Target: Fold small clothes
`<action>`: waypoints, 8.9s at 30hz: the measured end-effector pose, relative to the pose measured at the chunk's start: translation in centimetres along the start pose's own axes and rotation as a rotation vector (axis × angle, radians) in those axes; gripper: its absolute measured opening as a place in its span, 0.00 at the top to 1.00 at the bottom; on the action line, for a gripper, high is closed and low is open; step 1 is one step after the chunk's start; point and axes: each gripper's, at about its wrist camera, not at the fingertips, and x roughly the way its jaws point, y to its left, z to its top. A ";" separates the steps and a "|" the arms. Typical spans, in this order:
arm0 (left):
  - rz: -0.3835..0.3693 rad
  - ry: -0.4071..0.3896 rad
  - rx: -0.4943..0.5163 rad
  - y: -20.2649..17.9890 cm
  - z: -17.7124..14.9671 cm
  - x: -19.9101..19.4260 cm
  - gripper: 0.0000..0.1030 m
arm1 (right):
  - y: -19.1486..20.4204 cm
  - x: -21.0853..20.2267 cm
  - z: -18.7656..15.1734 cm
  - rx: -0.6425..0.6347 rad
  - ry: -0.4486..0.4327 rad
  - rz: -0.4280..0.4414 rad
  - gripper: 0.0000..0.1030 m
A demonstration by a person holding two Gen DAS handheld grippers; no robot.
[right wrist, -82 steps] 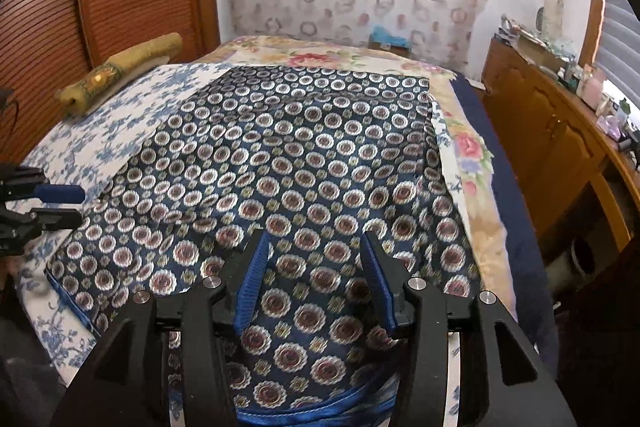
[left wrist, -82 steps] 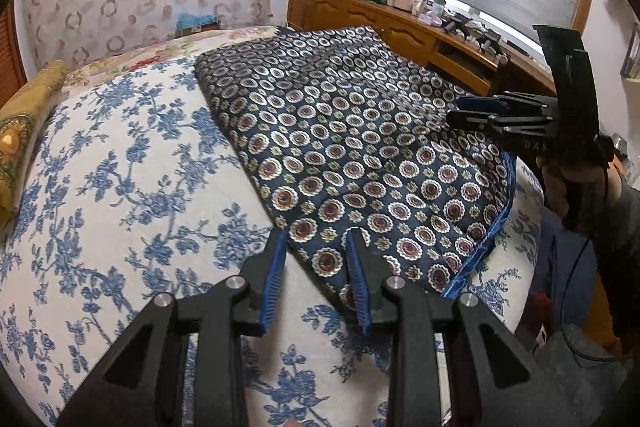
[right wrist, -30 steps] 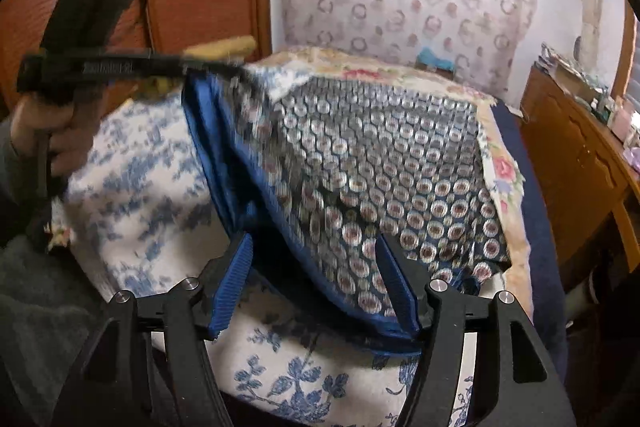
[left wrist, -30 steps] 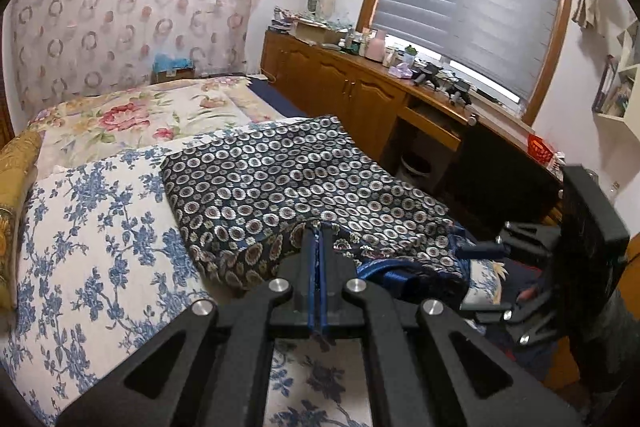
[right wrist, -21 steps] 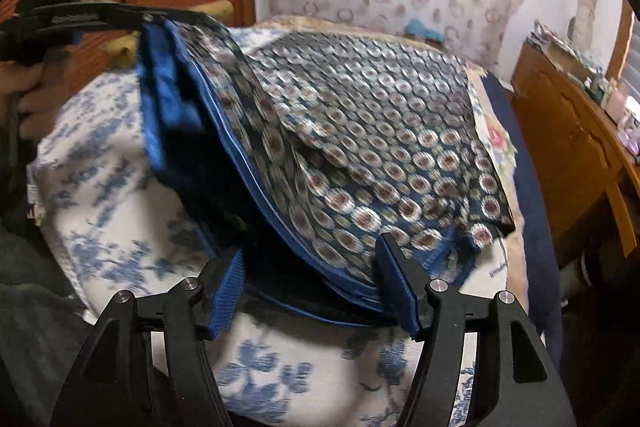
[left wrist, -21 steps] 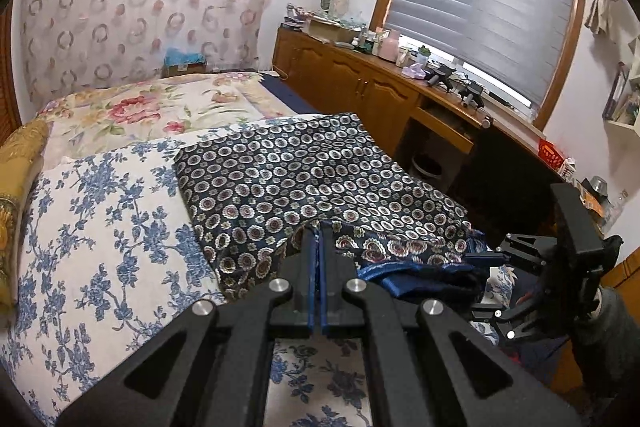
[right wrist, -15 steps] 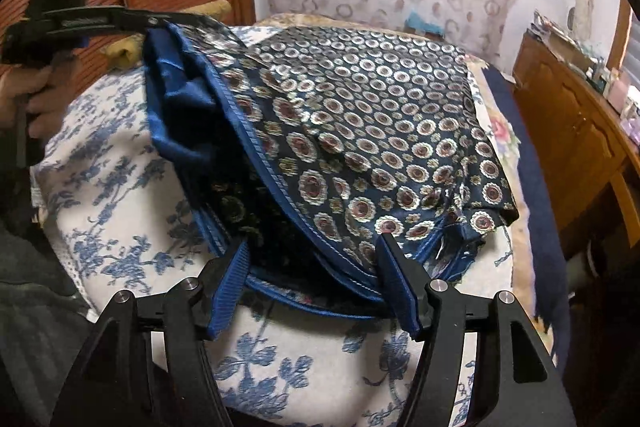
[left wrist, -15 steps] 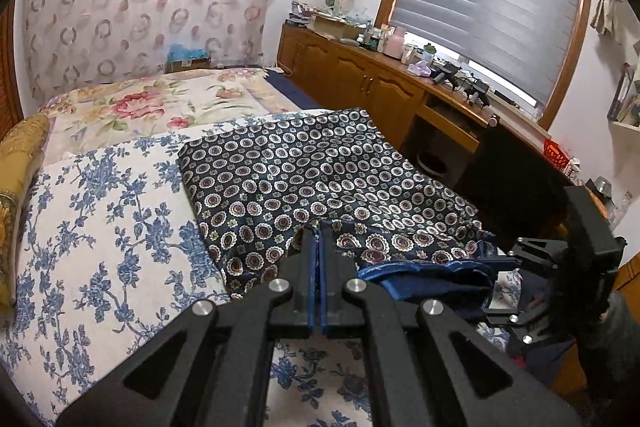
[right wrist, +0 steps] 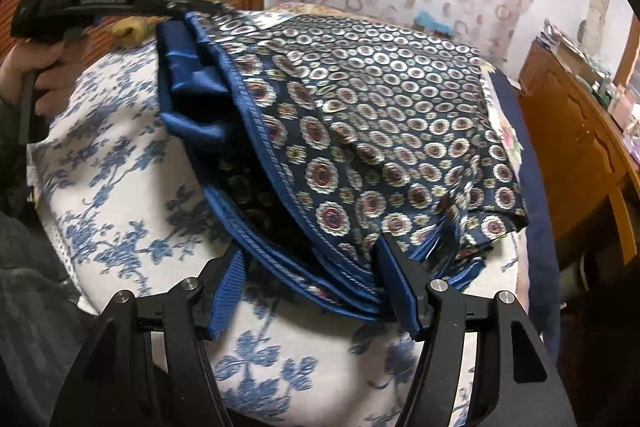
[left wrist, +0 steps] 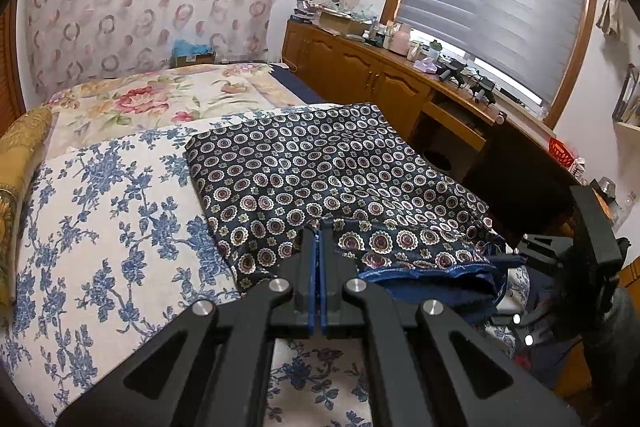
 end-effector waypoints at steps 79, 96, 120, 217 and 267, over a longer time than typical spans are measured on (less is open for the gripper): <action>0.118 0.250 -0.037 12.5 7.8 13.9 0.77 | -18.9 11.1 12.9 0.363 0.012 -0.025 0.44; 0.073 0.258 -0.070 12.6 9.5 16.0 0.77 | -16.4 12.4 14.7 0.219 0.017 0.077 0.87; 0.109 -0.176 0.000 10.1 10.9 -2.3 0.98 | -9.0 1.9 21.3 0.065 -0.339 0.062 0.95; 0.676 -0.284 -0.282 23.0 -6.0 -19.3 0.86 | 20.3 14.2 37.5 -0.235 -0.264 0.352 0.50; 0.513 -0.363 -0.042 3.1 0.1 -15.9 0.83 | 5.3 -10.7 15.6 0.244 -0.539 -0.142 0.31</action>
